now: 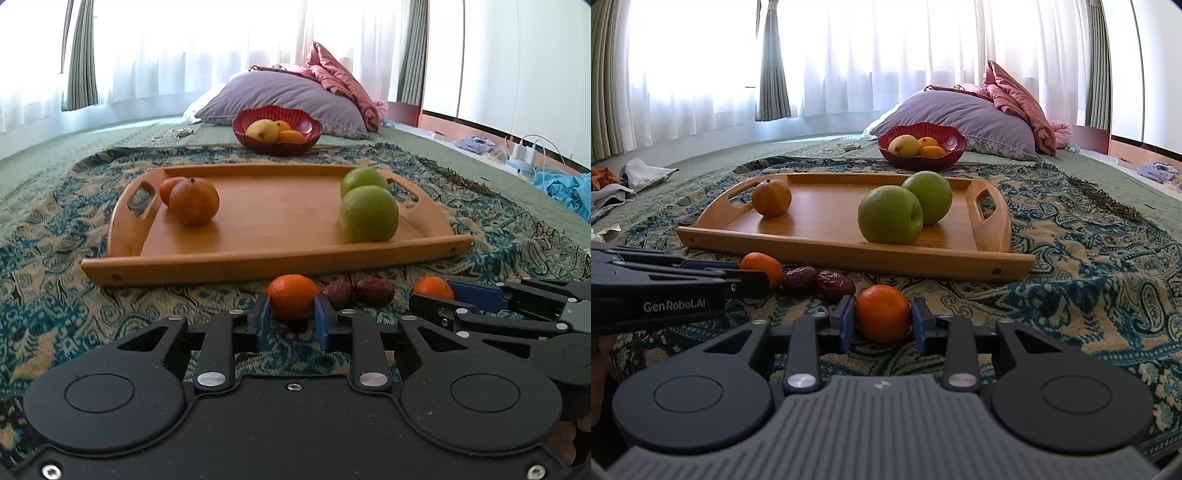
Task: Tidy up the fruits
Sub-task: 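Close the left tool on a tangerine while the right tool grasps another tangerine, then carry both tangerines over the tray, lower them and open both tools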
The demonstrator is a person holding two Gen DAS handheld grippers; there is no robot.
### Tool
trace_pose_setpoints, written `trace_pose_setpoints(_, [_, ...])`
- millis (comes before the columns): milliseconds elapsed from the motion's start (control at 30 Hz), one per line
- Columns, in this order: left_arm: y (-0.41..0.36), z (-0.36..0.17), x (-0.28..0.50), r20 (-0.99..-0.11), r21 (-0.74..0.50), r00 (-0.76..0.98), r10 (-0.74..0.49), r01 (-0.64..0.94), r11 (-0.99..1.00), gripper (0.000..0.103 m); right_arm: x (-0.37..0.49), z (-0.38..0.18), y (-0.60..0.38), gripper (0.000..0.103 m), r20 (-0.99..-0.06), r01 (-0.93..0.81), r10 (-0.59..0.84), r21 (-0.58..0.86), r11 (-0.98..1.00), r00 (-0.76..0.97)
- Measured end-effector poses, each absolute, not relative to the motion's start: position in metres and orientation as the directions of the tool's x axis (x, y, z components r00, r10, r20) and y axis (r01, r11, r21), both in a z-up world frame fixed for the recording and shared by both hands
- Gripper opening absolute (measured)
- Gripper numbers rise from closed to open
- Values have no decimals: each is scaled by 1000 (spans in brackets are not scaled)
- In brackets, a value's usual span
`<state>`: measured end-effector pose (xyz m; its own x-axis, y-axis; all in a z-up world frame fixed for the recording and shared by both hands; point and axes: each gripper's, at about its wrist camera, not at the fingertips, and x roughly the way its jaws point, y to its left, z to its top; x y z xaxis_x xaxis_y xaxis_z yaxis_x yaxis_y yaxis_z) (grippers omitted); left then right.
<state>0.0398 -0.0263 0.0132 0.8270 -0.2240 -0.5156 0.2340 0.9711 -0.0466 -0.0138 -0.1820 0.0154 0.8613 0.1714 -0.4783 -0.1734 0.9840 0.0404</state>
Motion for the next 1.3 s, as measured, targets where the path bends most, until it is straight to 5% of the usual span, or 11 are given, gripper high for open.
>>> trace_pose_setpoints(100, [-24, 20, 41, -507, -42, 833, -221, 233, 972, 20, -15, 18, -182, 37, -471, -173, 170, 38, 984, 866])
trace_pose_setpoints(167, [-21, 27, 44, -496, -32, 841, -217, 232, 972, 9, -14, 23, -181, 37, -461, -173, 170, 37, 984, 871])
trace_pose_setpoints(800, [11, 25, 39, -510, -70, 835, -206, 198, 978, 9, 3, 49, -189, 37, -422, -148, 148, 33, 988, 894])
trace_pose_setpoints(1300, [-14, 11, 63, -531, -145, 803, -271, 229, 963, 38, 1, 42, -186, 37, -439, -145, 145, 33, 989, 887])
